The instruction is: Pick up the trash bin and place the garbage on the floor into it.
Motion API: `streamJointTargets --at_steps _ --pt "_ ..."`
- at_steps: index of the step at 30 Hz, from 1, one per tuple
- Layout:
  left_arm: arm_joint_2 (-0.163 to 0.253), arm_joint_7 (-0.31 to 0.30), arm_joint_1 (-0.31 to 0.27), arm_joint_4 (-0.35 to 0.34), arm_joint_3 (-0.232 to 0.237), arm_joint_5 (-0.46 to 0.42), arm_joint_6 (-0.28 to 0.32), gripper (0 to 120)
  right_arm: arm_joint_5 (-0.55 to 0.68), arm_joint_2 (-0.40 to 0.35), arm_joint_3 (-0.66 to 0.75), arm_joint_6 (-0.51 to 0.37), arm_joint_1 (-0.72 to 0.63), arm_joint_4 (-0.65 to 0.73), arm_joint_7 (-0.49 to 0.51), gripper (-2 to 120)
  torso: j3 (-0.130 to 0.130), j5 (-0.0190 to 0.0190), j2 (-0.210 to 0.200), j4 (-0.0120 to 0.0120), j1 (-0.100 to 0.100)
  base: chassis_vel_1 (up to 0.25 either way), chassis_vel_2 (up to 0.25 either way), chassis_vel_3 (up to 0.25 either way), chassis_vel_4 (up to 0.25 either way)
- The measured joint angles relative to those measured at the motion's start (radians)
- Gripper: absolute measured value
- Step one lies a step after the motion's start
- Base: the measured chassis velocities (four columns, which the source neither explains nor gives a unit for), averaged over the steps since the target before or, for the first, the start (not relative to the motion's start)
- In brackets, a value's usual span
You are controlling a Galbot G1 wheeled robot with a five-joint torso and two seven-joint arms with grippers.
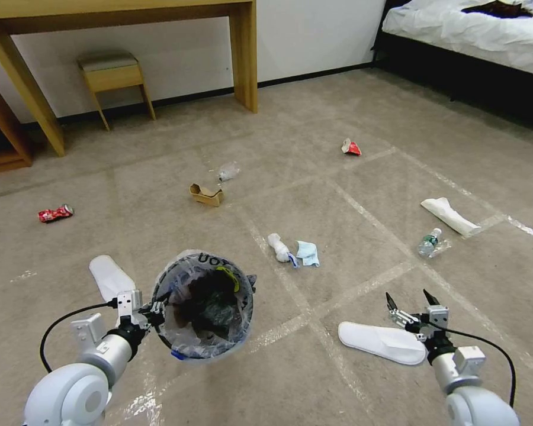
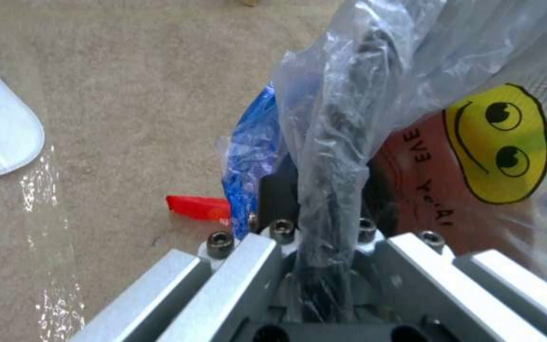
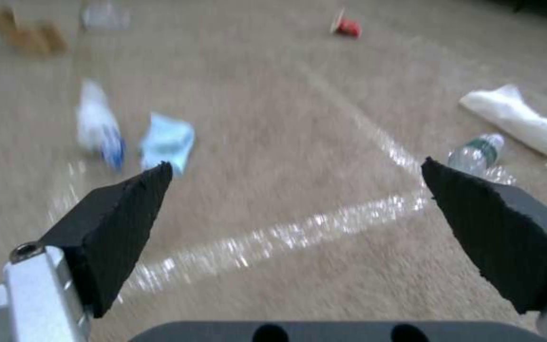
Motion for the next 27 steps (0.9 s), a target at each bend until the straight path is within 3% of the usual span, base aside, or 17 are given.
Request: streamJointTargets --at_steps 4,12,14,17,18,20,22,27 --pt "-0.005 0.004 -0.010 0.013 0.004 0.000 -0.003 0 0.017 -0.056 -0.026 -0.027 0.020 -0.032 0.019 100 0.000 -0.0001 0.000 -0.0001 0.000 0.000 0.000 0.000 0.000" --pt "-0.010 0.018 -0.046 0.058 0.021 0.002 -0.014 0 0.156 -0.199 -0.109 -0.217 0.089 -0.143 0.111 100 0.000 0.0005 0.000 -0.0001 0.000 0.000 0.000 0.000 0.000" --pt "-0.010 0.020 -0.048 0.060 0.021 0.003 -0.015 0 0.156 -0.207 -0.112 -0.220 0.092 -0.151 0.108 100 0.000 0.0002 0.000 -0.0001 0.000 0.000 0.000 0.000 0.000" --pt "-0.016 0.030 -0.057 0.068 0.017 0.008 -0.024 0 0.100 -0.277 -0.136 -0.222 0.100 -0.197 0.056 100 0.000 0.0004 0.000 -0.0001 0.000 0.000 0.000 0.000 0.000" --pt "-0.023 0.036 -0.062 0.071 0.015 0.008 -0.031 0 -0.010 -0.347 -0.152 -0.205 0.099 -0.228 -0.008 100 0.000 0.0002 0.000 -0.0002 0.000 0.000 0.000 0.000 0.000" --pt "-0.024 0.039 -0.063 0.073 0.015 0.007 -0.033 0 -0.054 -0.381 -0.160 -0.194 0.100 -0.239 -0.034 100 0.000 0.0000 0.000 -0.0004 0.000 0.000 0.000 0.000 0.000" --pt "-0.024 0.044 -0.066 0.077 0.015 0.007 -0.038 0 -0.165 -0.474 -0.165 -0.169 0.110 -0.266 -0.129 100 0.000 0.0001 0.000 0.0000 0.000 0.000 0.000 0.000 0.000" --pt "-0.026 0.050 -0.069 0.080 0.009 0.006 -0.043 0 -0.206 -0.548 -0.173 -0.158 0.132 -0.302 -0.230 100 0.000 -0.0001 0.000 0.0000 0.000 0.000 0.000 0.000 0.000"
